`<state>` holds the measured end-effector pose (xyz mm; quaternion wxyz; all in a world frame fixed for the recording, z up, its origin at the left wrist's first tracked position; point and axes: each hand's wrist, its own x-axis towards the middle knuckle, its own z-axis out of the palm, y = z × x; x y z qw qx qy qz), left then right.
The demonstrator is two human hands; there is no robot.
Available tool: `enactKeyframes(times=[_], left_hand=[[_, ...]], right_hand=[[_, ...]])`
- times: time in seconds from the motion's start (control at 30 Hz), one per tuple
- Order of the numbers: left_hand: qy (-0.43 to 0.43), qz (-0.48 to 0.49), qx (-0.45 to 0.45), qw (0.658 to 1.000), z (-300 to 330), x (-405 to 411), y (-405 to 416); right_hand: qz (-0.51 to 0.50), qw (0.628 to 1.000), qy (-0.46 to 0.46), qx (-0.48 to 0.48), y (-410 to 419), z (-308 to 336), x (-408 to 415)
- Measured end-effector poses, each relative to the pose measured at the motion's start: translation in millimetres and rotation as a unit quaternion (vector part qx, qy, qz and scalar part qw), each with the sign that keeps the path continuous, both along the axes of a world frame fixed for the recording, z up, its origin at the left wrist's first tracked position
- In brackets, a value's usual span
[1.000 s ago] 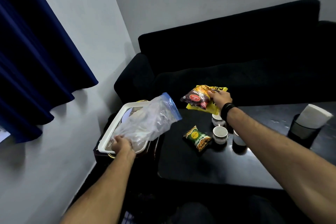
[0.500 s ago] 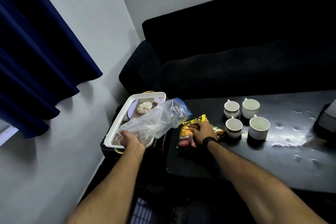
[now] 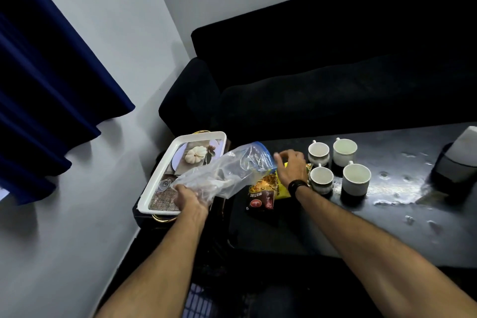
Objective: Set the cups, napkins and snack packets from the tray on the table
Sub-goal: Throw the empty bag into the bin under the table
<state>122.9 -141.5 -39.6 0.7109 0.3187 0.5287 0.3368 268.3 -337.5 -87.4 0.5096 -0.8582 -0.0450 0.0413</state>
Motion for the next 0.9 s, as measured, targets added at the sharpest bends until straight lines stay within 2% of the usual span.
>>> enactKeyframes(times=[0.03,0.07,0.1,0.13,0.2,0.33,0.43,0.53,0.6,0.67,0.73,0.8,0.9], left_hand=[[0.001,-0.002,0.006,1.000,1.7,0.6,-3.5],[0.002,-0.009,0.013,1.000,2.8,2.0,-6.6],[0.001,-0.020,0.022,1.000,4.9,3.0,-10.6],[0.000,-0.033,0.031,0.999,7.8,4.5,-14.9],[-0.009,-0.060,0.043,0.997,16.9,9.3,-25.0],[-0.008,-0.158,0.049,0.986,28.4,16.6,-43.0],[-0.002,-0.276,0.101,0.956,34.6,21.0,-62.8],[0.010,-0.369,0.224,0.902,41.8,26.0,-82.3],[-0.020,-0.422,0.244,0.873,45.2,28.2,-90.5],[-0.045,-0.453,0.234,0.859,49.7,28.5,-93.9],[-0.063,-0.454,0.237,0.856,55.2,27.8,-95.7],[-0.080,-0.439,0.248,0.860,61.8,27.6,-97.8],[-0.078,-0.381,0.231,0.892,74.4,32.1,-103.8]], right_hand=[[0.018,0.991,0.076,0.106,-1.3,15.1,1.1],[0.051,0.963,0.172,0.201,-2.4,27.7,2.6],[0.099,0.926,0.258,0.257,-4.8,38.6,3.1],[0.158,0.894,0.316,0.276,-7.4,48.3,1.6],[0.234,0.860,0.354,0.285,-10.8,60.2,-4.8],[0.181,0.869,0.288,0.360,-7.7,68.6,-7.6],[0.203,0.853,0.236,0.419,-8.2,78.7,-9.6],[0.256,0.883,0.191,0.344,-7.1,89.8,-20.6],[0.299,0.885,0.180,0.309,-7.0,96.6,-24.5],[0.333,0.875,0.190,0.294,-10.4,102.7,-24.6],[0.340,0.879,0.200,0.268,-15.6,106.5,-24.6],[0.313,0.911,0.160,0.213,-19.4,109.3,-28.0],[0.182,0.967,0.051,0.168,-21.2,112.8,-32.7]])
